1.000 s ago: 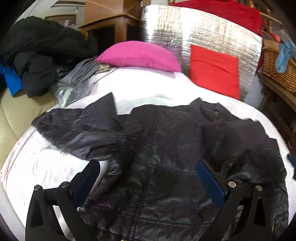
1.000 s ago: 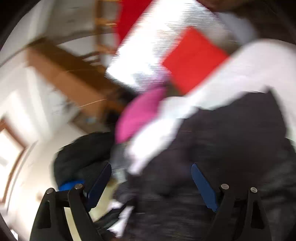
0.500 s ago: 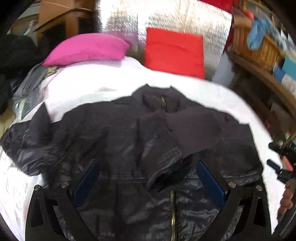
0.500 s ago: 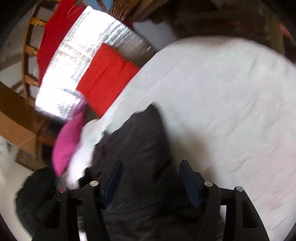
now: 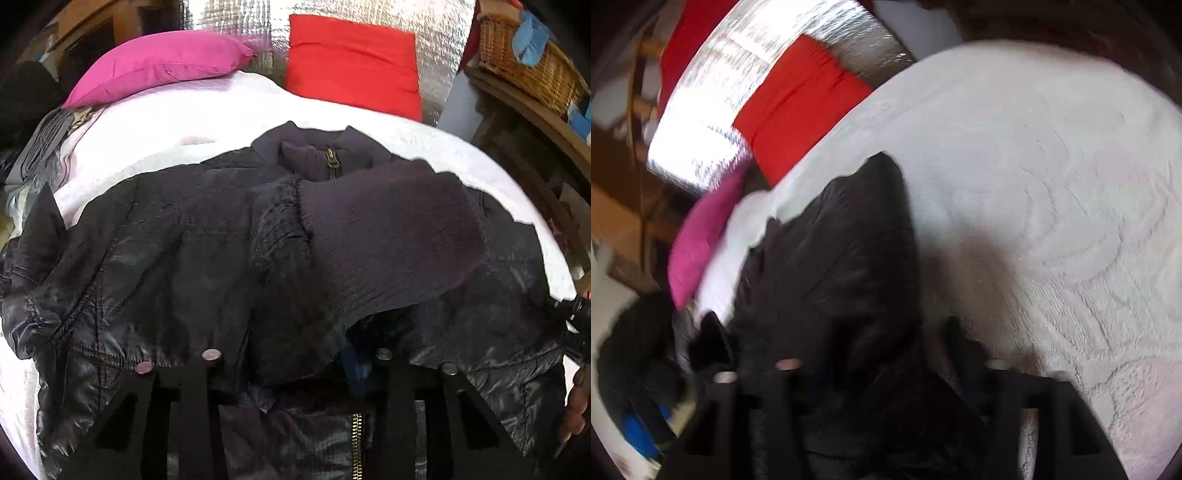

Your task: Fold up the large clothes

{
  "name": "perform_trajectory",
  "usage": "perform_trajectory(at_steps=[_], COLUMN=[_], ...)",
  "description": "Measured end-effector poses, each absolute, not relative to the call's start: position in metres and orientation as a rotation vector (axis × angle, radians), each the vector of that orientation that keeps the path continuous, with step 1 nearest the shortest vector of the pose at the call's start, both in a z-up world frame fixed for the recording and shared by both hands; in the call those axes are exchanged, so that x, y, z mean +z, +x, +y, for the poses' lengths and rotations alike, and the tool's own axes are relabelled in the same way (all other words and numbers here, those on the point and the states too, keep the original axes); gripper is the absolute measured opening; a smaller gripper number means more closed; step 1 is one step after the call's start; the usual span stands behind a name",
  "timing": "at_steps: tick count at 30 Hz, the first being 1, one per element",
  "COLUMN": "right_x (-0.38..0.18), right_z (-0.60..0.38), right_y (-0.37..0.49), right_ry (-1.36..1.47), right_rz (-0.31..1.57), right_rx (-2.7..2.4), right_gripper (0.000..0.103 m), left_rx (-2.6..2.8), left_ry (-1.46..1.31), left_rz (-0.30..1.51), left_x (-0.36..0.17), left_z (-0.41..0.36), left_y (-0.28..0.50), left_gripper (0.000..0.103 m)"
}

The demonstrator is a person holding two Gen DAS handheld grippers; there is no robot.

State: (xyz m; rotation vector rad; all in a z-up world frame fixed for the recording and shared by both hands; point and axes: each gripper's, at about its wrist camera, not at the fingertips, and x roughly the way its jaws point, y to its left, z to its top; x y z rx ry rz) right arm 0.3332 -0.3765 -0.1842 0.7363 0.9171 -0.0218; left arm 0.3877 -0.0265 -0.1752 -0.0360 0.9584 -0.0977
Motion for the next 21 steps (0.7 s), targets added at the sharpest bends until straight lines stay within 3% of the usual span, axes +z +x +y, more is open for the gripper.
perform_trajectory(at_steps=[4,10,15,21], right_x=[-0.177,-0.172,-0.165,-0.159], right_z=[-0.368,-0.368,-0.369,-0.368], right_y=[0.330,0.327,0.323,0.318], right_ry=[0.681,0.669,0.666,0.652], right_rz=[0.905,0.907,0.906,0.908], right_rx=[-0.063,-0.092,-0.106,-0.112], right_gripper=[0.033,0.032,0.032,0.035], left_rx=[-0.123,-0.143,-0.028,0.070], left_ry=[-0.157,-0.272,-0.272,-0.308], left_rz=[0.968,1.040,1.078,1.057], left_x=[-0.164,-0.157,-0.154,-0.150], left_z=[0.000,0.038,0.080,0.126], left_y=[0.382,0.359,0.333,0.330], left_gripper=[0.031,0.034,0.061,0.071])
